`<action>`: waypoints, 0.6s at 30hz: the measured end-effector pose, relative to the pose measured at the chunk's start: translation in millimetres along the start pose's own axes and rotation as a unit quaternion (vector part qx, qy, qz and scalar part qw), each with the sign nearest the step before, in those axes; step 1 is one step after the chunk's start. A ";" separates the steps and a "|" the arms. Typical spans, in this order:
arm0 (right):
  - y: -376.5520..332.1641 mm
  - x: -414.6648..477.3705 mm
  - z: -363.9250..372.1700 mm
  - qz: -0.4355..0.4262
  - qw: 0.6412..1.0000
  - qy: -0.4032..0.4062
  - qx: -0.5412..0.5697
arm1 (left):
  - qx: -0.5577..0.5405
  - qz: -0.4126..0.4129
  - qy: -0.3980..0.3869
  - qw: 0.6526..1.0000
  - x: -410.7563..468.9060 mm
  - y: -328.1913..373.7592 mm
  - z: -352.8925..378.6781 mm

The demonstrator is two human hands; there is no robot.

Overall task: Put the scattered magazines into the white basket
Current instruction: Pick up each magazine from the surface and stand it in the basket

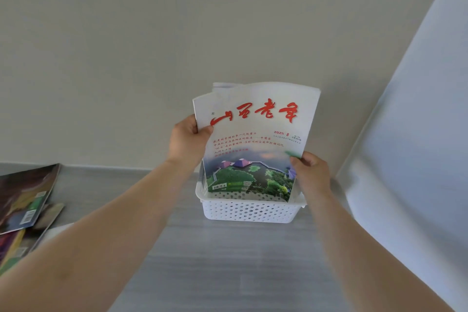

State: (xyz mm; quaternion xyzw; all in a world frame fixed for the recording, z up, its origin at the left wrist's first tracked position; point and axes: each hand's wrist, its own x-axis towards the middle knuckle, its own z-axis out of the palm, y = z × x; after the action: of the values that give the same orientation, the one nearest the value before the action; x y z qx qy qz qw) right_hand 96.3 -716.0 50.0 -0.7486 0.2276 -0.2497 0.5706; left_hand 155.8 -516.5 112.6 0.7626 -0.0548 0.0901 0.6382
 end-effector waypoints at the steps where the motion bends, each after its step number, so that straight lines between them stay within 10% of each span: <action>1: 5.4 1.7 1.8 0.012 1.000 -0.004 0.002 | 0.005 -0.005 -0.002 1.000 1.0 -4.1 1.7; 18: 28.3 28.0 25.5 0.058 0.998 0.031 -0.013 | 0.095 -0.027 0.048 0.994 38.0 -40.8 33.6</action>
State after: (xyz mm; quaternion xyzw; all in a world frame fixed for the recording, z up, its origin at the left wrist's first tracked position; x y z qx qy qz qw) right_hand 132.5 -721.5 20.1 -0.7330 0.2916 -0.2365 0.5673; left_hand 203.3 -541.0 75.5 0.8160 0.0052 0.1137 0.5668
